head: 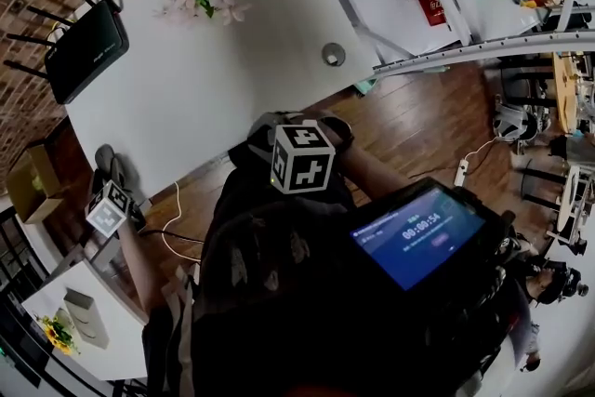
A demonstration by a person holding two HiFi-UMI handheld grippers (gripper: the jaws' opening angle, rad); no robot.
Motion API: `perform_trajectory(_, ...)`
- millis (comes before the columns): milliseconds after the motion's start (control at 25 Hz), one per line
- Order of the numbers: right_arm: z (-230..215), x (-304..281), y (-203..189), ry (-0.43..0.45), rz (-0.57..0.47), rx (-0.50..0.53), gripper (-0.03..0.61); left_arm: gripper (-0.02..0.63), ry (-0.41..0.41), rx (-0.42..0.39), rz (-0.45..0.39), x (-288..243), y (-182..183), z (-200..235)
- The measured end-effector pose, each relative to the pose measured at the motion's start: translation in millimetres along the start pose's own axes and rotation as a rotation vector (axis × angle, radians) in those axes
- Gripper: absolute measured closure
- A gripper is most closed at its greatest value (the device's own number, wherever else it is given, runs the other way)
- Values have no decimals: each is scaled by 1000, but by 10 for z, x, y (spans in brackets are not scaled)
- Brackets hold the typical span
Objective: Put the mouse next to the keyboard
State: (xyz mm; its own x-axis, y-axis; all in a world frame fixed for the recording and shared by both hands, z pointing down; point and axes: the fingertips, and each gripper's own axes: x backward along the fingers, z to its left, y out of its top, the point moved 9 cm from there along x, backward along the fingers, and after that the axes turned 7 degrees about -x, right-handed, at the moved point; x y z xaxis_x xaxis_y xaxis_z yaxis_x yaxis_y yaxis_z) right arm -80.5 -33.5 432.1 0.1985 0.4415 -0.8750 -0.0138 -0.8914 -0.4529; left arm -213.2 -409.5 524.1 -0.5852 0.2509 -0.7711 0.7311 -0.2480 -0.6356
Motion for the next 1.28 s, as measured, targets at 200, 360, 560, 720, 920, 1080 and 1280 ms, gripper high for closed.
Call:
perform_trajectory(200,-8,45,-77,-1,-7,-1,572,347,16,-4,9,-80,-74,51)
perform_trajectory(360,-23,80,-161,-5,-10,-19,573,348,3,7,6,-149,-68,8)
perform_trajectory(560,-54,115,-245,-5,-18,-27,574,348,10,6,21,-154,-79,-3)
perform_trajectory(720,-110,216,-373,-7,-37,-39,572,348,22,47,41,-142,-82,-66)
perform_trajectory(920,-231,340,-581,-26,-45,-89,572,348,17,64,50,-299,-45,-233)
perform_trajectory(1080,-285,279,-542,-12,-44,-56,572,347,38,70,43,-250,-64,-146)
perform_trajectory(1280,-268,283,-515,-9,-33,-35,572,347,20,82,32,-261,-60,-158)
